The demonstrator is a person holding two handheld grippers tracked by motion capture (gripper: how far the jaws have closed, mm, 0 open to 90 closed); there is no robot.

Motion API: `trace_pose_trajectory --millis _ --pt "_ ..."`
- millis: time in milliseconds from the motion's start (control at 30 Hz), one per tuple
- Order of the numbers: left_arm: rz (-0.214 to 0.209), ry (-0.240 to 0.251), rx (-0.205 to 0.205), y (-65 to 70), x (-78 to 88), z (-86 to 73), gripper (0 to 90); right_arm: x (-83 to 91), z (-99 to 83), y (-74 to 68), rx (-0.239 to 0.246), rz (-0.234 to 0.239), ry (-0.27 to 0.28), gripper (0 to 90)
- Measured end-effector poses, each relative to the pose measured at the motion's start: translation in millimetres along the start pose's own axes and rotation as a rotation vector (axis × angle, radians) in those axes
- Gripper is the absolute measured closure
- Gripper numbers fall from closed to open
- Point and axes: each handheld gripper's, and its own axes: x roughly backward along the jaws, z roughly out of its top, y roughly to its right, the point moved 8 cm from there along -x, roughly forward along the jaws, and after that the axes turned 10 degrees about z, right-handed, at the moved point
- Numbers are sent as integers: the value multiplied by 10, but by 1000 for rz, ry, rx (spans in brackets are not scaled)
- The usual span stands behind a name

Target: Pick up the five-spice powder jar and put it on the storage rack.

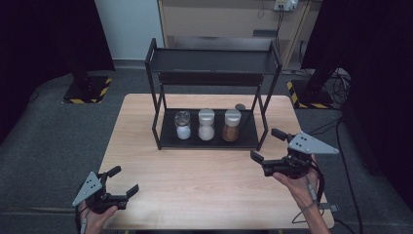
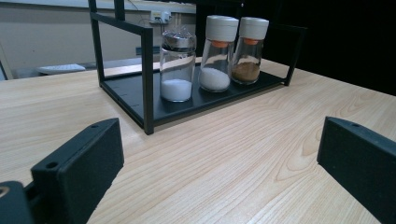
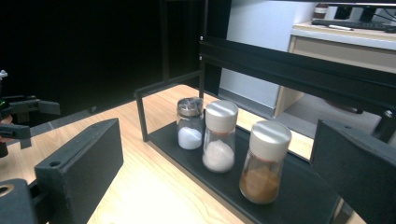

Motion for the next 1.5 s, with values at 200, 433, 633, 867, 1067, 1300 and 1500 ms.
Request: trace_pose_trajectory --millis 200,433,633,867,1067,1300,1500 --pt "1 2 1 -1 5 0 0 151 -109 -80 8 -48 -1 31" --pt "1 5 2 -3 7 -1 0 280 -268 -134 4 -82 -7 31" --pt "2 11 7 -6 13 -4 0 365 -437 -138 -18 -100 -13 32" --pt "1 13 6 -7 12 -5 0 455 -676 -138 -33 -155 -25 34" --pt "1 12 4 -6 10 -6 0 496 -869 -111 -54 -183 -35 35" --pt "1 12 3 -6 11 -6 0 496 -999 -97 -73 -190 -37 36" --pt "1 12 2 -6 13 -5 0 486 -1062 -82 -81 -195 -36 37"
